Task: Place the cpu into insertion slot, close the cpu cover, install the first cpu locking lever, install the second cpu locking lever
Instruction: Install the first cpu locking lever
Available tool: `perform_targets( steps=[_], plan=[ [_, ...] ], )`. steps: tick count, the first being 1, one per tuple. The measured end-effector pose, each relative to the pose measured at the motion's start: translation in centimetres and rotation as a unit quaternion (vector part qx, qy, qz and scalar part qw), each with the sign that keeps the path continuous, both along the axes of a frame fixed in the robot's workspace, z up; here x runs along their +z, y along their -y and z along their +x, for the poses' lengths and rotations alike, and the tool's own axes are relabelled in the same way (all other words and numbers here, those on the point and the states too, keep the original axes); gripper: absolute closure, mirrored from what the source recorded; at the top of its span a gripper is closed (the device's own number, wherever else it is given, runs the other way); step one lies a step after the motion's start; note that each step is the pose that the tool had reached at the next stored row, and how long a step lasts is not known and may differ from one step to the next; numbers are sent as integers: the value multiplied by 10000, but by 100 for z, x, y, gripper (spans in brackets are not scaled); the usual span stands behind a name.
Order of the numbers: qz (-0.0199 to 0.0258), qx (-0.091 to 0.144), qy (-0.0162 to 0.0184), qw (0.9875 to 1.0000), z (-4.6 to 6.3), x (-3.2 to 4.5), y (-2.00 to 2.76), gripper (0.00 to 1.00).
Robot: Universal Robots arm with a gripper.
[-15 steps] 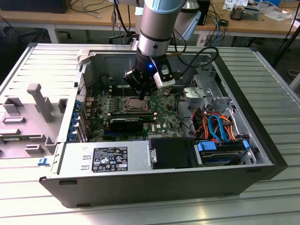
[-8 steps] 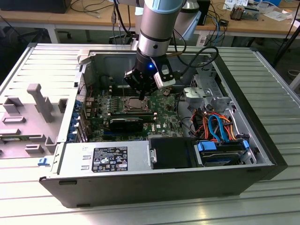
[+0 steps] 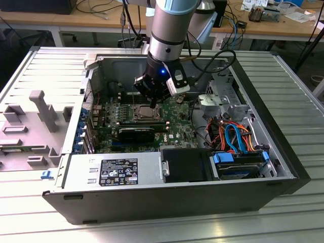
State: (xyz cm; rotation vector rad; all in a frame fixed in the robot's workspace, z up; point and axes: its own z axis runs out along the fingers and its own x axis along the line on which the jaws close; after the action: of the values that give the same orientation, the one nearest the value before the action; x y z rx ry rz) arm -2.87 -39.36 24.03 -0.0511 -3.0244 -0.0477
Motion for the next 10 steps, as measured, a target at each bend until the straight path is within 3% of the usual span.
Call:
perform_targets(
  steps=[10],
  plan=[
    [0, 79, 0, 10000, 0, 0, 1, 89]
  ],
)
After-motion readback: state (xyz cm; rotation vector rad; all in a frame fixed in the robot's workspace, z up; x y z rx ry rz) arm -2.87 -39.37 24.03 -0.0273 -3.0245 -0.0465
